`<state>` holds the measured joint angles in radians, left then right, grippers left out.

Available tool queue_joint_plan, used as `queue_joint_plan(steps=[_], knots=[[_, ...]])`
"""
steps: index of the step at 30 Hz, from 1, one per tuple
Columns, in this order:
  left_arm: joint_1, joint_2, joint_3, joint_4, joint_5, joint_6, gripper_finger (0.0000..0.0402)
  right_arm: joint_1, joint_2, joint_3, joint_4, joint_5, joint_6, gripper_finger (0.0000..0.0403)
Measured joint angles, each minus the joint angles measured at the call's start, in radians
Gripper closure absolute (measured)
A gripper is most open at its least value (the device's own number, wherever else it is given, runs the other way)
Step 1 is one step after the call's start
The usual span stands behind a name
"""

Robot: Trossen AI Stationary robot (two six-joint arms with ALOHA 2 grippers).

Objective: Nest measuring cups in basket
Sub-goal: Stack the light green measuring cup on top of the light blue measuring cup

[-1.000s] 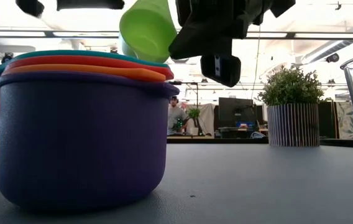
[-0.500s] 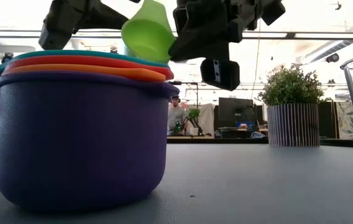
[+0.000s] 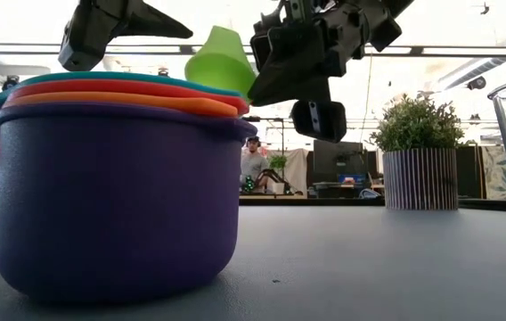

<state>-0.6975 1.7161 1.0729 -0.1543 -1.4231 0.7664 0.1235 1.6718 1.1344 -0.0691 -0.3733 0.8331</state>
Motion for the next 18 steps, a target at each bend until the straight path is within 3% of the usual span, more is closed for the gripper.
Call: queue_joint_plan(steps=[8, 14, 18], knots=[[0.006, 0.0, -0.001, 0.0, 0.008, 0.015, 0.0217, -0.016, 0.0, -0.001, 0.002, -0.089, 0.065, 0.0394], [0.013, 0.0, -0.002, 0.005, 0.105, 0.015, 0.0217, -0.026, 0.0, -0.001, 0.006, -0.149, 0.096, 0.0394], [0.027, 0.004, -0.002, 0.005, 0.077, 0.036, 0.0217, -0.028, 0.0, -0.001, 0.007, -0.151, 0.095, 0.0394]])
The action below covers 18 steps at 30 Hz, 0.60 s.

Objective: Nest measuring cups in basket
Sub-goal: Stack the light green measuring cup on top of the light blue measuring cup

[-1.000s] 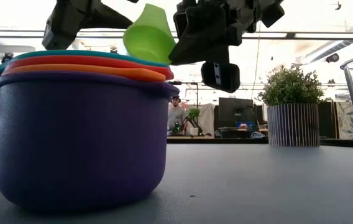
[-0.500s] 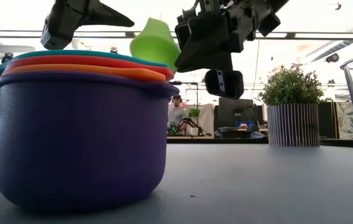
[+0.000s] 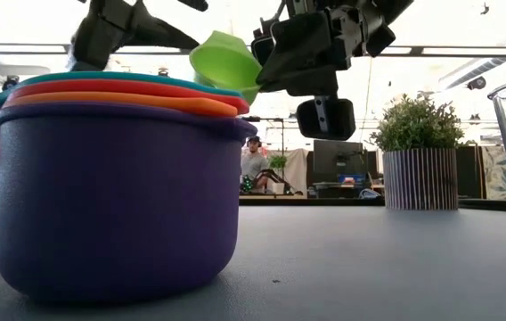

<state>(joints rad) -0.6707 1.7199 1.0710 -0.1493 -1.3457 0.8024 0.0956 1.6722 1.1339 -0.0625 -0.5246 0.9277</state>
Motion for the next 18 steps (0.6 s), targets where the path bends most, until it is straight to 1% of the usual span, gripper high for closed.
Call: queue_joint_plan(steps=[9, 14, 18], knots=[[0.017, 0.051, 0.0, 0.069, -0.007, 0.089, 0.0217, -0.001, 0.0, 0.0, -0.002, -0.026, 0.003, 0.0394], [0.03, 0.075, 0.0, 0.143, -0.04, 0.176, 0.0217, -0.002, 0.0, -0.001, -0.01, -0.033, 0.016, 0.0394], [0.048, 0.076, 0.0, 0.161, -0.034, 0.19, 0.0218, -0.002, 0.0, -0.001, -0.01, -0.049, 0.031, 0.0394]])
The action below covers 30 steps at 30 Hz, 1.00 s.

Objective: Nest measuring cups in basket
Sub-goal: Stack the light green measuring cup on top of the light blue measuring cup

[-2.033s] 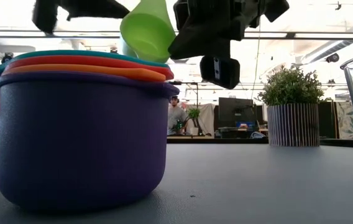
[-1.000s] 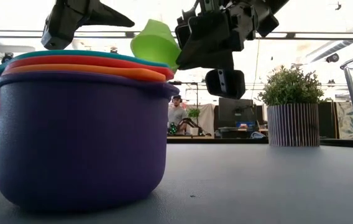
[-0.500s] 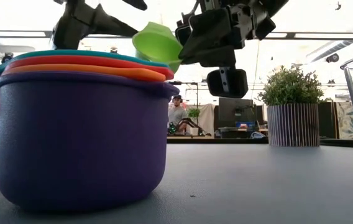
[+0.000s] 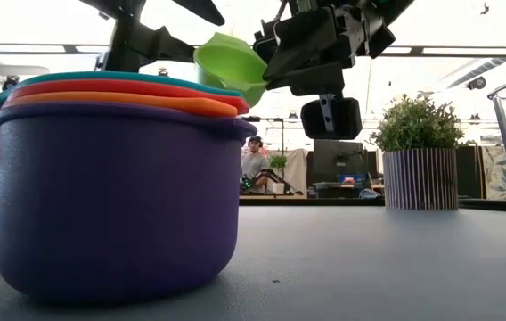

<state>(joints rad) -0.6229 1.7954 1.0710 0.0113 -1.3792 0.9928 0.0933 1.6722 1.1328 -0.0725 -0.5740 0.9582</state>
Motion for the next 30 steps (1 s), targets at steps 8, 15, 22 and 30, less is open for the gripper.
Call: queue_joint_plan(steps=[8, 15, 22, 30], knots=[[0.046, 0.0, 0.0, 0.061, 0.081, -0.049, 0.0249, 0.0, 0.0, 0.0, 0.002, -0.006, 0.012, 0.0394], [0.056, 0.0, 0.0, 0.073, 0.108, -0.06, 0.0337, 0.0, 0.0, 0.0, 0.002, -0.007, 0.003, 0.0394], [0.056, 0.0, 0.0, 0.067, 0.098, -0.064, 0.0393, 0.0, 0.0, 0.0, 0.008, 0.001, -0.024, 0.0393], [0.053, 0.001, 0.0, 0.03, 0.09, -0.076, 0.0401, 0.005, -0.002, 0.0, 0.015, -0.043, -0.012, 0.0368]])
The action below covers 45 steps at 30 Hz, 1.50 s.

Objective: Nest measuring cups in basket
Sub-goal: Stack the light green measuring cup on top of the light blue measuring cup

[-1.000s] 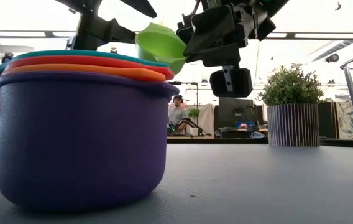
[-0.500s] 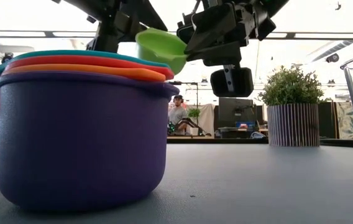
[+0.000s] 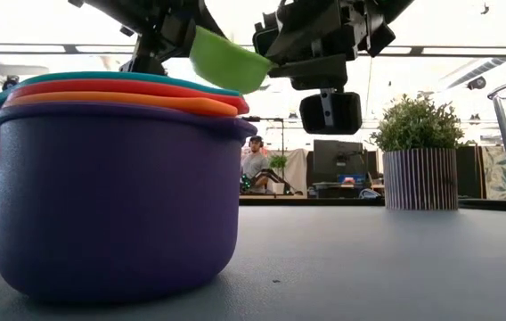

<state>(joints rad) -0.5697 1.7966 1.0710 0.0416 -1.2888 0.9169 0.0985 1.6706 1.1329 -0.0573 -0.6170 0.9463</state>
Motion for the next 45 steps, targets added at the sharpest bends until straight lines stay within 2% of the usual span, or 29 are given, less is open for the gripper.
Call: queue_joint_plan(steps=[9, 12, 15, 17, 21, 24, 28, 31, 35, 45], knots=[[-0.007, 0.0, 0.0, -0.1, -0.008, -0.104, 0.0401, 0.014, 0.0, 0.0, -0.018, -0.094, 0.012, 0.0312], [-0.013, 0.0, 0.0, -0.138, -0.008, -0.149, 0.0401, 0.015, -0.001, 0.0, -0.016, -0.097, 0.002, 0.0298], [-0.024, -0.001, 0.0, -0.19, 0.003, -0.241, 0.0401, 0.015, -0.011, 0.0, -0.019, -0.094, -0.038, 0.0289], [-0.039, -0.01, 0.0, -0.231, 0.057, -0.339, 0.0401, 0.017, -0.031, 0.0, -0.032, -0.082, -0.071, 0.0286], [-0.075, -0.056, 0.0, -0.329, 0.236, -0.589, 0.0401, 0.02, -0.098, 0.0, -0.105, 0.031, -0.156, 0.0286], [-0.098, -0.086, 0.0, -0.388, 0.341, -0.74, 0.0401, 0.019, -0.164, 0.0, -0.169, 0.168, -0.24, 0.0289], [-0.133, -0.089, 0.0, -0.379, 0.437, -0.814, 0.0401, 0.021, -0.254, 0.0, -0.228, 0.37, -0.34, 0.0291], [-0.154, -0.07, 0.0, -0.378, 0.443, -0.846, 0.0401, 0.025, -0.306, 0.0, -0.258, 0.463, -0.386, 0.0289], [-0.167, -0.039, 0.0, -0.354, 0.435, -0.858, 0.0401, 0.028, -0.342, -0.009, -0.255, 0.515, -0.39, 0.0291], [-0.164, 0.047, 0.018, -0.299, 0.433, -0.848, 0.0401, 0.028, -0.289, -0.022, -0.253, 0.511, -0.384, 0.0301]])
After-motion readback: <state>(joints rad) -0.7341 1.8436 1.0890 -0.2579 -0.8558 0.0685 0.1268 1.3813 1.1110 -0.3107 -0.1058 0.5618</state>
